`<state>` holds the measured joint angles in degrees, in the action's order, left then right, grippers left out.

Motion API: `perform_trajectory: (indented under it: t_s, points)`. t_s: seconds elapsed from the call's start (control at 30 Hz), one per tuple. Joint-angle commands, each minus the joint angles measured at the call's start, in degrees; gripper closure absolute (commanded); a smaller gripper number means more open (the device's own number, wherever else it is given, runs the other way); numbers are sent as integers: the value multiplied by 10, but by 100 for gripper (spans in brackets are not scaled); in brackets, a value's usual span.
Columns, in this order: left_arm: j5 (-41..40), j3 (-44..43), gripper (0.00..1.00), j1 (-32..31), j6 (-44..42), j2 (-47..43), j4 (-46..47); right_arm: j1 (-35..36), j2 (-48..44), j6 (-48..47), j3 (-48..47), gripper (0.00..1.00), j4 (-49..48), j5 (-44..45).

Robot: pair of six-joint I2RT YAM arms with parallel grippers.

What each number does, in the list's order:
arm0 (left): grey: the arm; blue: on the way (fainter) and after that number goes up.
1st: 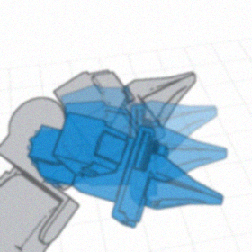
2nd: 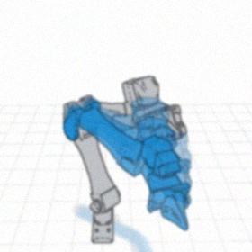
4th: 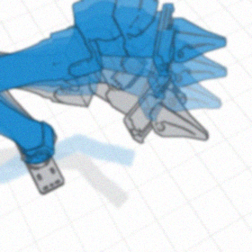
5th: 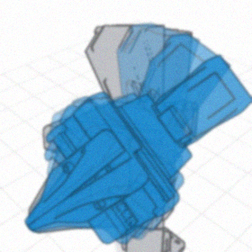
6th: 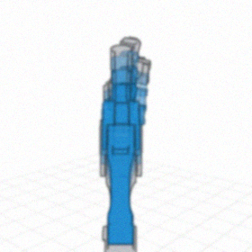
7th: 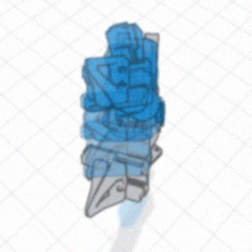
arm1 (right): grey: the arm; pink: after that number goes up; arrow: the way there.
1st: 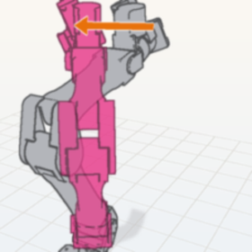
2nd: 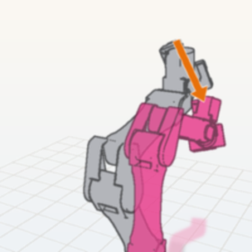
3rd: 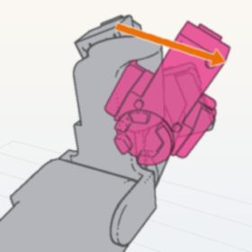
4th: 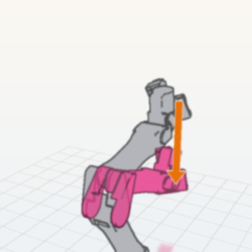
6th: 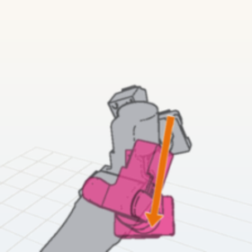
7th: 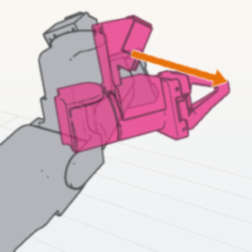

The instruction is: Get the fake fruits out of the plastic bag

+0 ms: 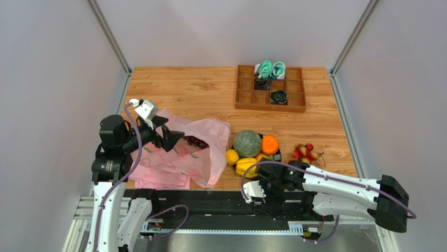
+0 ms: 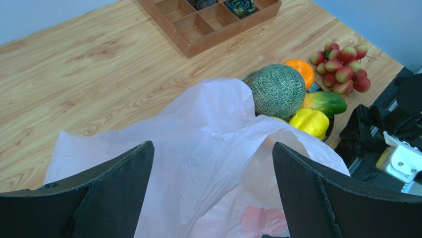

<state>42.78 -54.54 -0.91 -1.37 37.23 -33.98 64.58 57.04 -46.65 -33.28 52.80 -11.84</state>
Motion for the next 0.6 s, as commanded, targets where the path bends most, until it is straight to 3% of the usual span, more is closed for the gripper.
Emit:
perform_trajectory:
  t_s: [0.0, 0.03, 0.13, 0.33, 0.57]
  points:
    - [-1, 8, 2, 6, 5, -2, 16, 4, 2, -9, 2, 38, -47, 24]
    - [-1, 8, 2, 6, 3, -1, 16, 4, 1, -12, -4, 51, -27, 24]
    - [0, 8, 2, 6, -1, 4, 19, 4, -14, -4, -43, 65, 28, 38]
    - [6, 6, 2, 6, 8, 16, 35, -35, -53, 10, -182, 69, 93, 54]
    - [5, 2, 2, 6, 11, 30, 48, -198, 20, -17, -218, 69, 36, 51]
